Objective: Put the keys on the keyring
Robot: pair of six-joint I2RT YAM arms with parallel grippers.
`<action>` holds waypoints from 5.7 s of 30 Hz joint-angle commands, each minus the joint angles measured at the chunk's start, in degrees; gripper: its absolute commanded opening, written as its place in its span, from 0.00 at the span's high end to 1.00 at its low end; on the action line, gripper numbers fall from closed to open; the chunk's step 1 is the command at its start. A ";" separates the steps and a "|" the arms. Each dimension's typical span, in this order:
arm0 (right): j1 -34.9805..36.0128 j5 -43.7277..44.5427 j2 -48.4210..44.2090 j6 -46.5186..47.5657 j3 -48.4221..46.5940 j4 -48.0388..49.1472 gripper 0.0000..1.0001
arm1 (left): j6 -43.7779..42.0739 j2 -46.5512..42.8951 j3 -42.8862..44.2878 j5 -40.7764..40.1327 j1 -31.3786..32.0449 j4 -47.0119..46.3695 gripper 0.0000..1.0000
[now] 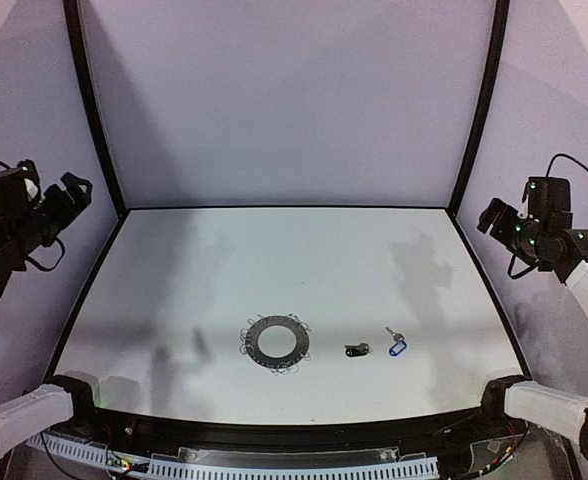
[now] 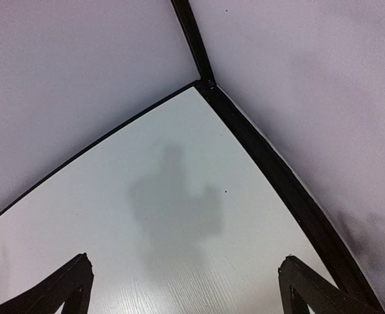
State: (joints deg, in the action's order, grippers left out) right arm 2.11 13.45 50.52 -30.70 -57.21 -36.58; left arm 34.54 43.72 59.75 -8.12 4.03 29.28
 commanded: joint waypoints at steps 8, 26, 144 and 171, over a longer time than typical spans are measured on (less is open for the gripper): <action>0.02 -7.60 -3.41 6.25 2.52 3.16 0.01 | 4.35 9.68 -1.46 16.12 3.81 1.24 0.00; 0.03 -21.36 1.97 9.76 1.94 -4.19 0.01 | 15.44 33.90 -0.75 7.47 35.44 5.90 0.00; 45.56 -59.78 20.46 46.52 -15.99 8.43 0.48 | -45.86 28.39 6.47 28.51 58.98 -27.40 0.99; 50.44 -57.54 24.53 43.51 -17.67 13.86 1.00 | -43.41 28.98 4.98 30.23 58.99 -31.21 0.99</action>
State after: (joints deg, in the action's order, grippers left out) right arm 51.99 -44.45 74.00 12.78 -73.28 -22.55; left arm -9.63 73.21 65.39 20.99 62.78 2.50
